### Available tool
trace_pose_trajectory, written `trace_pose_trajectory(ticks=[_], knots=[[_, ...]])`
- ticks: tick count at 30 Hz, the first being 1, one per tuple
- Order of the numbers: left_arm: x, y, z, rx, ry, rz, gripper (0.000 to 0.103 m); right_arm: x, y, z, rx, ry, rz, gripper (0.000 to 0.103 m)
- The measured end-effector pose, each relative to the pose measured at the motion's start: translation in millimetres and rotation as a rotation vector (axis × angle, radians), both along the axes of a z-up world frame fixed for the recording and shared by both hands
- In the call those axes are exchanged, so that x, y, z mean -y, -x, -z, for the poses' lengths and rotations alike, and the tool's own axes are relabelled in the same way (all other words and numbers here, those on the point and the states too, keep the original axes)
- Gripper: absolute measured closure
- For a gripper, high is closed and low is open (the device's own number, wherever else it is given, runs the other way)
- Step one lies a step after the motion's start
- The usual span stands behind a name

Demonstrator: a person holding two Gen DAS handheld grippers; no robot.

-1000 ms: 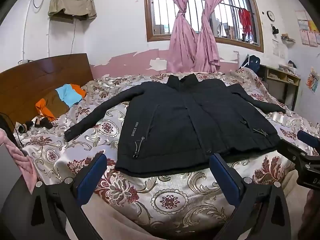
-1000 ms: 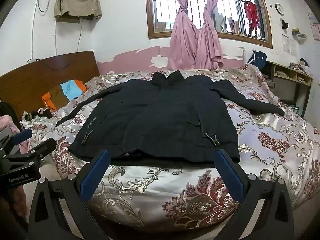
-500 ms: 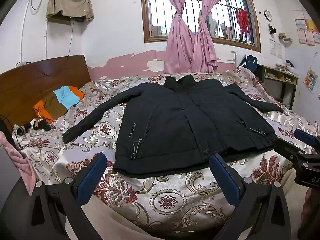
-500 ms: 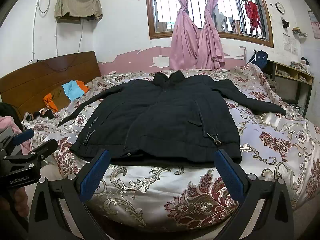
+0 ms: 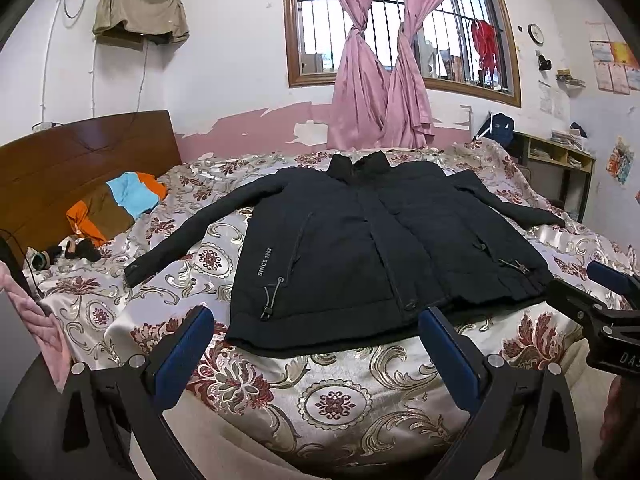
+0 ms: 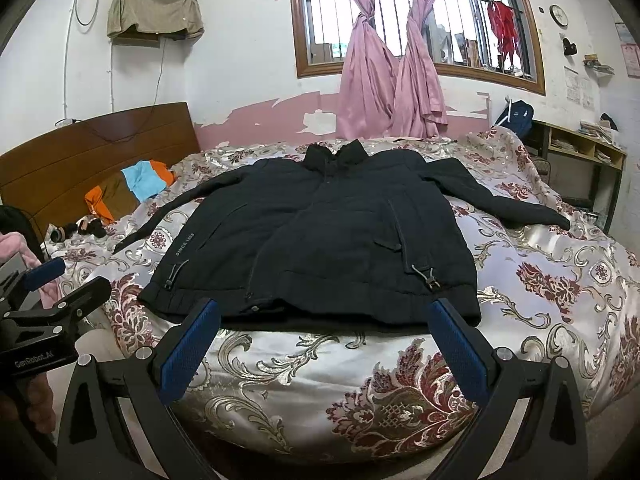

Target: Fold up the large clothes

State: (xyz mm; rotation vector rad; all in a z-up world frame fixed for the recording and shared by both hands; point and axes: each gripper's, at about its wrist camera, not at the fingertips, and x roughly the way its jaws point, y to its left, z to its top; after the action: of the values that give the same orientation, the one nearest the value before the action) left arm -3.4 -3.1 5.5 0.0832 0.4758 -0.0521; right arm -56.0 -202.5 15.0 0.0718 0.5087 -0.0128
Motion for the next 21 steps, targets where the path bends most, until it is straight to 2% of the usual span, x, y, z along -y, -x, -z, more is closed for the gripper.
trace_pose_trajectory(ticks=[21], knots=[[-0.9, 0.5, -1.7, 0.001, 0.003, 0.002, 0.0, -0.9, 0.5, 0.1, 0.002, 0.001, 0.001, 0.001]])
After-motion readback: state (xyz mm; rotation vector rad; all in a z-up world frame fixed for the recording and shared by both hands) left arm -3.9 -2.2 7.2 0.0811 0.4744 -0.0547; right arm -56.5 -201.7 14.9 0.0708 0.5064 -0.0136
